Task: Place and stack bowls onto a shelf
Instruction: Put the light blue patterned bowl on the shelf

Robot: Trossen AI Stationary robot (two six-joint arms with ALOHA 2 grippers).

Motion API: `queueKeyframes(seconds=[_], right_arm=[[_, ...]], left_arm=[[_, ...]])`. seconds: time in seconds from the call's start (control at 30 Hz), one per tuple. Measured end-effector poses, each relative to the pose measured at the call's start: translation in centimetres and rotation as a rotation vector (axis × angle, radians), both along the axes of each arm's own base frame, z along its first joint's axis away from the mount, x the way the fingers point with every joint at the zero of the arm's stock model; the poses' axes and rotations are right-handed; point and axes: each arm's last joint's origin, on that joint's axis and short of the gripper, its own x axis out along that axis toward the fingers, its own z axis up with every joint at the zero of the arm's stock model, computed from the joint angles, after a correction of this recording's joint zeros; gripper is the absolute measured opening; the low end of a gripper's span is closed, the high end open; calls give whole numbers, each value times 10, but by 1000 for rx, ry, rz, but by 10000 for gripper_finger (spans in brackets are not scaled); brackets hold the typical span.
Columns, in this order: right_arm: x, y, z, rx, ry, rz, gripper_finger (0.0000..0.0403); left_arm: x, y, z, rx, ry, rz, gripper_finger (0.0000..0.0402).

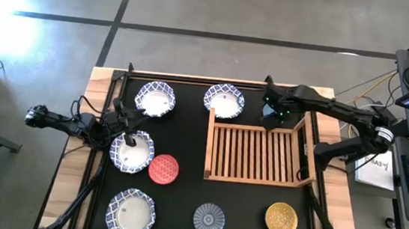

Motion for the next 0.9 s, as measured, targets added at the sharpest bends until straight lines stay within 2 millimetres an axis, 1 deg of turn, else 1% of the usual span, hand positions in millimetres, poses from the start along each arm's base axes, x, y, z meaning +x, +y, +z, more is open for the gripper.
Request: queueKeyframes(seconds=[0.2,0.5,0.9], right_arm=[[6,-3,-23,21,42,47,132],[22,-13,-41,14,50,159,132],[38,-24,-74,30,136,212,131]], left_arm=[[0,0,0,0,0,0,135],[0,0,0,0,0,0,135],[0,0,0,0,0,0,135]])
